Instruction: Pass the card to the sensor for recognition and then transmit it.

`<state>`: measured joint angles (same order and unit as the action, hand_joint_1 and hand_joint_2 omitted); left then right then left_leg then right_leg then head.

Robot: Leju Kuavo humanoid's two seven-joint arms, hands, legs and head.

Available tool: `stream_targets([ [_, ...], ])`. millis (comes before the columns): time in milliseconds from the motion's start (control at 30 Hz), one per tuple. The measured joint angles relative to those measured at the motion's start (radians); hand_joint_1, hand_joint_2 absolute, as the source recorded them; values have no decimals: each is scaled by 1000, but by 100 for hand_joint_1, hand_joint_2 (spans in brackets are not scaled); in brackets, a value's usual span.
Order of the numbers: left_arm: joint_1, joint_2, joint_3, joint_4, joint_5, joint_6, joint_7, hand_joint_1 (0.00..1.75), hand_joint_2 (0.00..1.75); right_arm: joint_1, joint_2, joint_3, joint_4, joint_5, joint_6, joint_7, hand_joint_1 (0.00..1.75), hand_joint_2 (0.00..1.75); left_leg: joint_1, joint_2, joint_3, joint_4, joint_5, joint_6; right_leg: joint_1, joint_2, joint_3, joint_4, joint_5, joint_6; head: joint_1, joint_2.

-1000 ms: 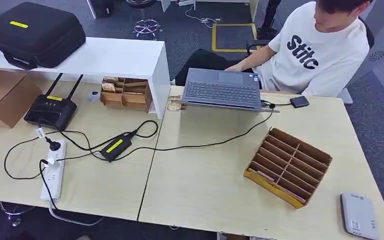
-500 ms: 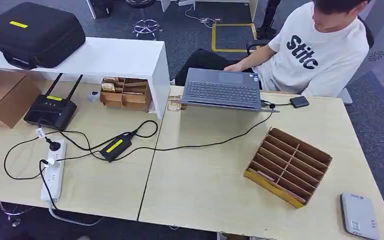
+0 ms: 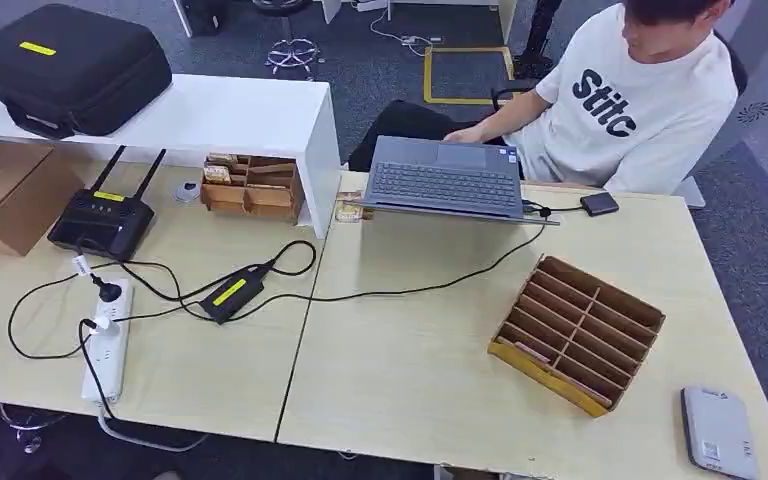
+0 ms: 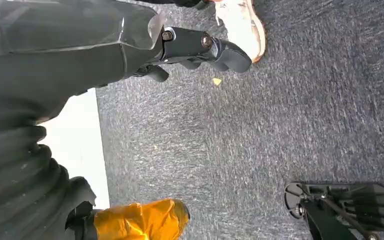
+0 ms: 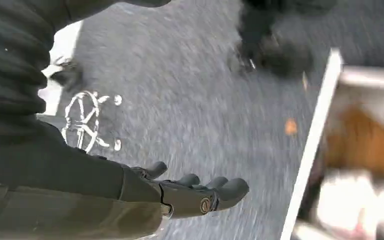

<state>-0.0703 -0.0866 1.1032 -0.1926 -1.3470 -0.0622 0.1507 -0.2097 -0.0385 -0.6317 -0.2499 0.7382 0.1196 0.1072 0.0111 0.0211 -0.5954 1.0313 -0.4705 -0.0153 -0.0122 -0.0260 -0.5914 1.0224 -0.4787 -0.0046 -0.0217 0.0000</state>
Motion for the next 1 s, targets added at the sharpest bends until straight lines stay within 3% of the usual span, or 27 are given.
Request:
stream_targets([
  [67, 0, 1, 0, 0, -1, -3, 0, 0, 175, 4, 1, 18, 2, 15, 45, -9, 0, 175, 0, 0, 0, 0, 0, 0, 0, 0, 0, 0, 0, 0, 0, 0],
  [167, 0, 2, 0, 0, -3, -6, 0, 0, 175, 8, 3, 32, 4, 10, 26, -15, 0, 175, 0, 0, 0, 0, 0, 0, 0, 0, 0, 0, 0, 0, 0, 0],
  [300, 0, 1, 0, 0, 11, 10, 1, 0, 175, 5, 3, 31, -5, -29, -188, -18, 0, 175, 0, 0, 0, 0, 0, 0, 0, 0, 0, 0, 0, 0, 0, 0],
  [333, 1, 0, 0, 0, 12, 13, 1, 0, 175, 1, 3, 29, -6, -35, -209, -17, 0, 175, 0, 0, 0, 0, 0, 0, 0, 0, 0, 0, 0, 0, 0, 0],
  [400, 1, 0, 0, 0, 12, 13, 1, 0, 175, -5, 3, 29, -6, -34, -178, -9, 0, 175, 0, 0, 0, 0, 0, 0, 0, 0, 0, 0, 0, 0, 0, 0],
  [567, 0, 1, 0, 0, 2, -1, 1, 0, 175, 0, 6, 56, -2, 12, 30, -18, 0, 175, 0, 0, 0, 0, 0, 0, 0, 0, 0, 0, 0, 0, 0, 0],
  [633, 0, 1, 0, 0, 2, -2, 1, 0, 175, 6, 12, 64, 0, 5, 3, -27, 0, 175, 0, 0, 0, 0, 0, 0, 0, -1, 0, 0, 0, 0, -1, 0],
  [800, 1, 0, 0, 0, 13, 9, 1, 0, 175, 3, 13, 64, -10, -29, -162, -24, 0, 175, 0, 0, 0, 0, 0, 0, 0, 0, 0, 0, 0, 0, 0, 0],
  [900, 1, 0, 0, 0, 11, 9, 1, 0, 175, 0, 10, 64, -10, -21, -100, -9, 0, 175, 0, 0, 0, 0, 0, 0, 0, 0, 0, 0, 0, 0, 0, 0],
  [1000, 1, 1, 0, 0, 3, -2, 0, 0, 175, 6, 10, 80, -8, 1, 40, -11, 0, 175, 0, 0, 0, 0, 0, 0, 0, 0, 0, 0, 0, 0, 0, 0],
])
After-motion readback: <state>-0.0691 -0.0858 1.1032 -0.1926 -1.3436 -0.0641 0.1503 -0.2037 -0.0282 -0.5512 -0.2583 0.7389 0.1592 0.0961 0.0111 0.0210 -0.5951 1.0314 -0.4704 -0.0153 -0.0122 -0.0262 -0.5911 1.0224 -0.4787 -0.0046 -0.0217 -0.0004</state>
